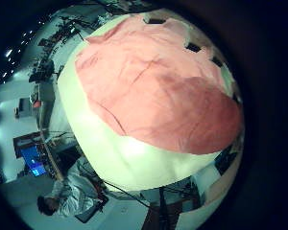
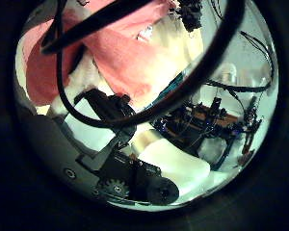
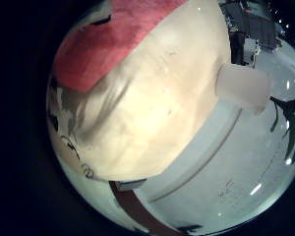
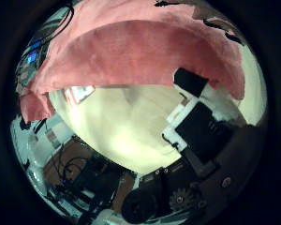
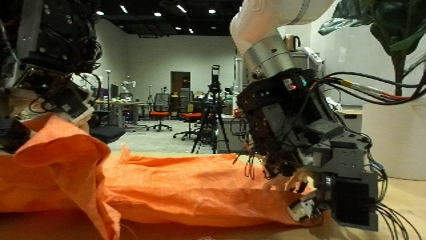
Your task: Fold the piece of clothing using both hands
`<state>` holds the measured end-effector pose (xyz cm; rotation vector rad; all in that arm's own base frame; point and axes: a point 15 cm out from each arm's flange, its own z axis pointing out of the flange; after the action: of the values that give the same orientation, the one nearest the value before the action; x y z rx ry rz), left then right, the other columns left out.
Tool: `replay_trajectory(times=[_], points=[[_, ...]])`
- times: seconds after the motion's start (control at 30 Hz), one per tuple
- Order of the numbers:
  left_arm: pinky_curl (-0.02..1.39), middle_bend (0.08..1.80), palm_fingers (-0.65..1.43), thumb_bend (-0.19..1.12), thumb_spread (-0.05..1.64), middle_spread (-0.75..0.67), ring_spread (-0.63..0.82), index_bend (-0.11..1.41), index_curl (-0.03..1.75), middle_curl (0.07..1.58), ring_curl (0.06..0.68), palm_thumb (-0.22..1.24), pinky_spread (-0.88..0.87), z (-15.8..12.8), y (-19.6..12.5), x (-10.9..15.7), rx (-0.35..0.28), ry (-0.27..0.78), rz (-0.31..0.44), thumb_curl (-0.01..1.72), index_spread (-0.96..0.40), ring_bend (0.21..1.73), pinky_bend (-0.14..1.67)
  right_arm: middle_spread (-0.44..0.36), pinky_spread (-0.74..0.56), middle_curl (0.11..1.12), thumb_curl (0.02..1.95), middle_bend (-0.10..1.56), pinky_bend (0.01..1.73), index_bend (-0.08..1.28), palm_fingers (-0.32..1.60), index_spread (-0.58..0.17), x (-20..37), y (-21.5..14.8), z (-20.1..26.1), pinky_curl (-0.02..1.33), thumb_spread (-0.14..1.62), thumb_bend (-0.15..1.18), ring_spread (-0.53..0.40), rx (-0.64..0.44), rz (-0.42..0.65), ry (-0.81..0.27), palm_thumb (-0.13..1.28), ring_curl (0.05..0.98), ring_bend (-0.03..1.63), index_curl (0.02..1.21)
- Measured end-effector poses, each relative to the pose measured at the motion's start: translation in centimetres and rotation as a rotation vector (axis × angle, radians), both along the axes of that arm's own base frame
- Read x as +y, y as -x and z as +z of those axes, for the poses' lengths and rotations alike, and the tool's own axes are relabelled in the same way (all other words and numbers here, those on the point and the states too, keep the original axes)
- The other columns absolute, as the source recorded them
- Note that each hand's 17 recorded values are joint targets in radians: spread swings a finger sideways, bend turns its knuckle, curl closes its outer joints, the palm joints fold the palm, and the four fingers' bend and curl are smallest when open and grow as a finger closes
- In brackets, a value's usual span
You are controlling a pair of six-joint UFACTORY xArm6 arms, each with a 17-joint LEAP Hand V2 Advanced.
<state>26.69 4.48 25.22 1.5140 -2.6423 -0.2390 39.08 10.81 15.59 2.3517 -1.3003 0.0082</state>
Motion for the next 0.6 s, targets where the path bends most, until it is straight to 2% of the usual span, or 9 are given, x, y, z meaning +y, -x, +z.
replay_trajectory(times=[0.07, 0.13, 0.2, 0.4, 0.6], points=[[0.14, 0.64, 0.46, -0.01, 1.28, -0.42, -0.1, 1.17, 0.61, 0.61, 0.208, 0.76, 0.12, 0.3, -0.2, -0.2, -0.006, 0.0, -0.002, 0.45, -0.49, 0.51, 0.17, -0.253, -0.61, 0.5, 0.5, 0.59, 0.84, 0.34, 1.03, -0.434, 0.2, -0.1, 0.0, 0.35, 0.92, -0.01, -0.356, -0.002, 0.002, 0.001, 0.97, 0.409, 0.93, 0.49], [0.14, 0.64, 0.45, -0.01, 1.28, -0.42, -0.1, 1.17, 0.62, 0.61, 0.206, 0.76, 0.12, 0.5, -0.2, -0.5, -0.006, 0.0, -0.007, 0.45, -0.49, 0.51, 0.16, -0.272, -0.61, 0.55, 0.52, 0.67, 0.9, 0.43, 1.15, -0.452, 0.6, 0.0, 0.1, 0.4, 0.91, -0.01, -0.357, -0.004, 0.014, 0.004, 0.99, 0.44, 0.94, 0.56], [0.14, 0.64, 0.46, -0.01, 1.28, -0.43, -0.1, 1.17, 0.62, 0.61, 0.207, 0.76, 0.12, 0.7, -0.3, -0.5, -0.009, -0.002, -0.008, 0.45, -0.49, 0.52, 0.16, -0.286, -0.56, 0.62, 0.54, 0.79, 0.99, 0.52, 1.24, -0.466, 0.6, 0.0, 0.1, 0.46, 0.9, -0.01, -0.349, -0.008, 0.021, 0.008, 1.01, 0.493, 1.02, 0.64], [0.14, 0.65, 0.45, -0.01, 1.28, -0.43, -0.05, 1.17, 0.62, 0.61, 0.202, 0.76, 0.13, 1.5, -0.8, -0.3, -0.028, -0.001, -0.003, 0.45, -0.49, 0.51, 0.16, -0.274, -0.44, 0.74, 0.57, 1.0, 1.15, 0.73, 1.23, -0.466, 0.3, -0.2, 0.2, 0.56, 0.89, -0.01, -0.312, -0.011, 0.03, 0.017, 1.03, 0.577, 1.17, 0.8], [0.14, 0.65, 0.47, -0.01, 1.28, -0.44, -0.12, 1.16, 0.61, 0.61, 0.198, 0.76, 0.1, 2.2, -0.8, -0.1, -0.034, 0.0, 0.001, 0.45, -0.49, 0.51, 0.17, -0.228, -0.35, 0.81, 0.62, 1.13, 1.25, 0.88, 1.16, -0.42, -0.4, -0.2, 1.3, 0.64, 0.94, 0.01, -0.274, -0.016, 0.005, 0.004, 1.11, 0.64, 1.25, 0.91]])
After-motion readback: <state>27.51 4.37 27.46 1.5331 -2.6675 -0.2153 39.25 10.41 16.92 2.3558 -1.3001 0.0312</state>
